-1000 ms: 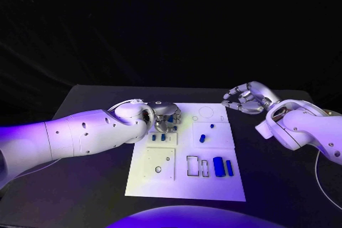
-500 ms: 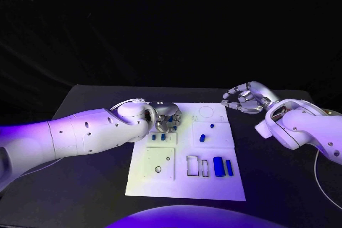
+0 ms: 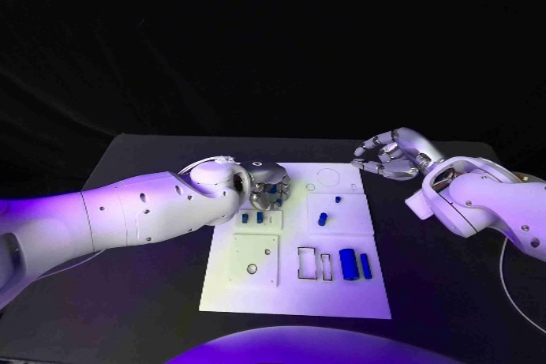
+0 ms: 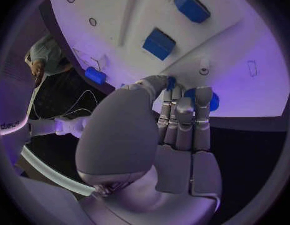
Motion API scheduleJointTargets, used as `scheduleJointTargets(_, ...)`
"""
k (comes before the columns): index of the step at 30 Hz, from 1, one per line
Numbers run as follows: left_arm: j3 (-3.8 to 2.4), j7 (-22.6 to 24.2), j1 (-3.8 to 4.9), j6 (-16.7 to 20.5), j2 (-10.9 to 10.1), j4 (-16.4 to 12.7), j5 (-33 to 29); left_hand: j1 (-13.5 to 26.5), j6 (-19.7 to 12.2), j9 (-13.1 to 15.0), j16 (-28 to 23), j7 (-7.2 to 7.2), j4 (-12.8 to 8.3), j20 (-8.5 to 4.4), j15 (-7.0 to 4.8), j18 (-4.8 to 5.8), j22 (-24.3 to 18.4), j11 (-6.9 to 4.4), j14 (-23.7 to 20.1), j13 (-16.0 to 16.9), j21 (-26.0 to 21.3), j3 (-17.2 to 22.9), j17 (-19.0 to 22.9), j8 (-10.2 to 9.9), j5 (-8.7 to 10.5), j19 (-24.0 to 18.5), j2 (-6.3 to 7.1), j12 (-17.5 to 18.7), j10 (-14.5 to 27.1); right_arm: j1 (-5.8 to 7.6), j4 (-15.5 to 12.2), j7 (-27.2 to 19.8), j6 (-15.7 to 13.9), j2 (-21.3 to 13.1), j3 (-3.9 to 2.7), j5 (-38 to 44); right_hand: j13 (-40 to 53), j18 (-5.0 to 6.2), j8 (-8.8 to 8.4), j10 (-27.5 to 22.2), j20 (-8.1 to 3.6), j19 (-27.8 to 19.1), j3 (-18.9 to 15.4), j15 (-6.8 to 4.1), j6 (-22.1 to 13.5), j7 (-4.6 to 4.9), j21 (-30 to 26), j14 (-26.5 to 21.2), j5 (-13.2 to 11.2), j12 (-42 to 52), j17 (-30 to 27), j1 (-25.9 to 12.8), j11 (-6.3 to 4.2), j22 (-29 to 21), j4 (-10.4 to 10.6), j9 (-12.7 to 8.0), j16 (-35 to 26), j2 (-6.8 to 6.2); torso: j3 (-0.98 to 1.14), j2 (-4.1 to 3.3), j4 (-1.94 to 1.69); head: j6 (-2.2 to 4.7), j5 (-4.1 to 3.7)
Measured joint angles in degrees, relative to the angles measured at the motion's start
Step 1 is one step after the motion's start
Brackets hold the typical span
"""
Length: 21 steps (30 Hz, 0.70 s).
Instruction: Assemble the parts on the task board
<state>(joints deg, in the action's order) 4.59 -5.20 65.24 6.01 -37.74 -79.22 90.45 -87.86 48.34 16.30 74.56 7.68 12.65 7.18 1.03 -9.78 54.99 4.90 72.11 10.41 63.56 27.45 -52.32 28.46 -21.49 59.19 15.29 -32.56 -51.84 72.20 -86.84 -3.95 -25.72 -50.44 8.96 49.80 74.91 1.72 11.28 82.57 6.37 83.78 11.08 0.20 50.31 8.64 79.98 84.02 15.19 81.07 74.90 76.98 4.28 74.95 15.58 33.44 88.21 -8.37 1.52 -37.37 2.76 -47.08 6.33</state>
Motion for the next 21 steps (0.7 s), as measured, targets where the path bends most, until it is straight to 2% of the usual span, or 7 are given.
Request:
scheduleJointTargets(3,-0.04,0.0,0.0,-0.1,0.1,0.1,0.0,0.0,0.2,-0.1,0.4,0.2,0.0,-0.09,0.01,0.0,0.4,0.0,0.2,-0.1,0.6,0.3,-0.4,0.0,0.0,0.3,0.0,0.3,-0.4,0.0,0.0,0.0,0.0,0.0,0.0,0.0,0.0,0.0,0.0,0.0,0.0,0.0,0.0,0.0,0.0,0.0,0.0,0.0,0.0,0.0,0.0,0.0,0.0,0.0,0.0,0.0,0.0,0.0,0.01,0.0,-0.01,-0.09,-0.03)
scheduleJointTargets(6,-0.05,0.1,0.01,-0.2,0.1,0.3,0.0,0.0,0.8,-0.2,1.3,0.08,-0.3,-0.09,-0.08,0.94,1.2,-0.09,1.0,-0.3,1.3,0.6,-1.2,-0.3,0.0,0.9,0.0,0.3,-1.1,0.0,0.0,0.0,0.0,0.0,0.0,0.1,0.0,0.0,0.0,0.0,0.0,0.0,0.0,0.0,0.0,0.0,0.0,0.0,0.0,0.0,0.0,0.0,0.0,0.0,0.0,0.0,0.0,0.0,0.02,0.01,-0.03,-0.2,-0.07)
scheduleJointTargets(15,-0.09,0.2,0.04,-0.3,0.2,0.5,-0.1,-0.7,3.5,-0.4,4.0,0.2,-1.7,-0.41,-0.41,0.94,5.0,-0.6,4.1,-1.1,4.6,2.3,-5.0,-1.0,0.35,3.5,-0.74,1.5,-4.7,0.0,0.0,0.0,0.0,0.0,0.0,0.2,0.0,0.0,0.0,0.0,0.0,0.0,0.1,0.0,0.0,0.0,0.0,0.0,0.0,0.0,0.0,0.0,0.0,0.0,0.1,0.0,0.0,0.0,0.04,0.03,-0.09,-0.24,-0.16)
scheduleJointTargets(20,-0.1,0.2,0.05,-0.2,0.0,0.6,-0.3,-0.9,3.8,-0.6,4.3,0.52,-2.2,-0.6,-0.48,1.01,5.9,-0.21,4.3,-1.4,5.4,2.9,-5.3,-1.8,0.41,3.9,-0.93,2.3,-5.4,0.0,0.0,0.0,0.0,0.0,0.0,0.2,0.0,0.0,0.0,0.0,0.0,0.0,0.2,0.0,0.0,0.0,0.0,0.0,0.0,0.0,0.0,0.0,0.0,0.0,0.2,0.0,0.0,0.0,0.03,0.07,-0.09,-0.23,-0.17)
scheduleJointTargets(21,-0.1,0.2,0.05,-0.2,0.0,0.7,-0.3,-1.0,4.0,-0.6,4.5,0.41,-2.4,-0.5,-0.44,1.57,6.2,-0.28,4.7,-1.5,5.8,3.0,-5.6,-1.9,0.43,4.2,-0.99,2.5,-5.7,0.0,0.0,0.0,0.0,0.0,0.0,0.2,0.0,0.0,0.0,0.0,0.0,0.0,0.2,0.0,0.0,0.0,0.0,0.0,0.0,0.0,0.0,0.0,0.0,0.0,0.2,0.0,0.0,0.0,0.03,0.07,-0.09,-0.2,-0.17)
